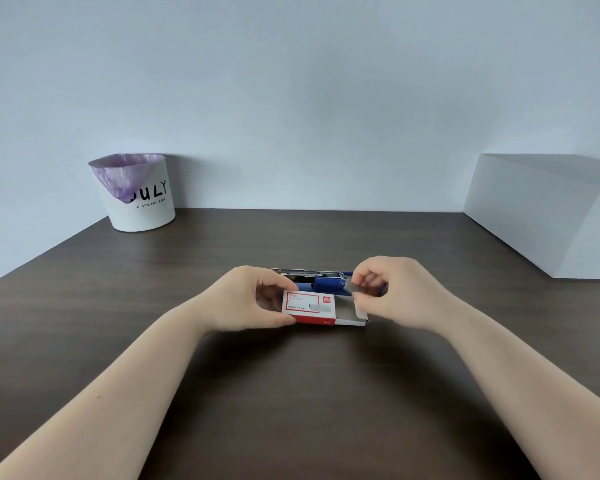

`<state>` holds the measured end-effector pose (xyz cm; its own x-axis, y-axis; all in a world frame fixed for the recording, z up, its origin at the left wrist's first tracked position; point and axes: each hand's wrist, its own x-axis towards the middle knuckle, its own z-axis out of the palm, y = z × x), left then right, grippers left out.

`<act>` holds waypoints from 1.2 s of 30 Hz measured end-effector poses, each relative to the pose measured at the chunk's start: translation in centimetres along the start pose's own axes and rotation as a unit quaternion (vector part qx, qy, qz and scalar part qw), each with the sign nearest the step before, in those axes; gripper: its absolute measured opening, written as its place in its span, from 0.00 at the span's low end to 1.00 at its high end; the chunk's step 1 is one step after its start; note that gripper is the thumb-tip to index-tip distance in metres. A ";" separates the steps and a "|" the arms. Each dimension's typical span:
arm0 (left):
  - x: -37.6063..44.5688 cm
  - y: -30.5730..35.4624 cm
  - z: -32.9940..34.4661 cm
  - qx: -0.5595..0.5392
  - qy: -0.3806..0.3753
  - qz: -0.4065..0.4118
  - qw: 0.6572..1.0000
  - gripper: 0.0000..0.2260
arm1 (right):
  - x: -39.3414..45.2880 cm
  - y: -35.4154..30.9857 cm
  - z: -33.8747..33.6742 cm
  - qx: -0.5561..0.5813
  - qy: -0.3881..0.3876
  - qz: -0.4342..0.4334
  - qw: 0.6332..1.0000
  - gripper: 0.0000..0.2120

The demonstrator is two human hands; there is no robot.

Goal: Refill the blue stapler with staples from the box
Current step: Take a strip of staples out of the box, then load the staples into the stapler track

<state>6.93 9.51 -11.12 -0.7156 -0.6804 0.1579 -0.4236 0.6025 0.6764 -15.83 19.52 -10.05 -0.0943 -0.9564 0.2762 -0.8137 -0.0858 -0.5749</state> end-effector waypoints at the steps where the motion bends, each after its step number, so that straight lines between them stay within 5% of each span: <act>1: 0.0 0.0 0.0 0.005 0.000 -0.004 1.000 0.17 | 0.0 0.1 -0.4 0.015 0.010 0.012 1.000 0.04; 6: 0.0 0.1 -0.1 0.012 0.001 -0.009 1.000 0.17 | -0.7 0.9 -2.2 0.120 -0.054 0.092 0.987 0.05; 13: -0.1 0.2 0.0 0.045 -0.013 -0.007 0.999 0.17 | -1.0 0.2 -0.6 0.215 -0.087 0.078 0.970 0.09; 28: -0.1 0.6 0.3 0.049 -0.029 -0.015 0.998 0.22 | -0.2 0.4 0.8 0.039 -0.010 -0.010 0.999 0.09; 33: -0.1 0.5 -0.3 0.008 0.102 -0.021 0.994 0.07 | 0.3 0.4 0.1 0.019 0.047 0.001 0.999 0.10; 36: 0.5 -0.4 -0.6 -0.022 0.204 -0.049 0.978 0.06 | 1.6 -0.4 -0.5 0.005 0.060 0.006 0.998 0.08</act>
<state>7.07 8.66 -10.83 -0.3883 -0.8492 0.3580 -0.4478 0.5134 0.7321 -15.87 18.20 -9.02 -0.1727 -0.9175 0.3583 -0.8064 -0.0772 -0.5864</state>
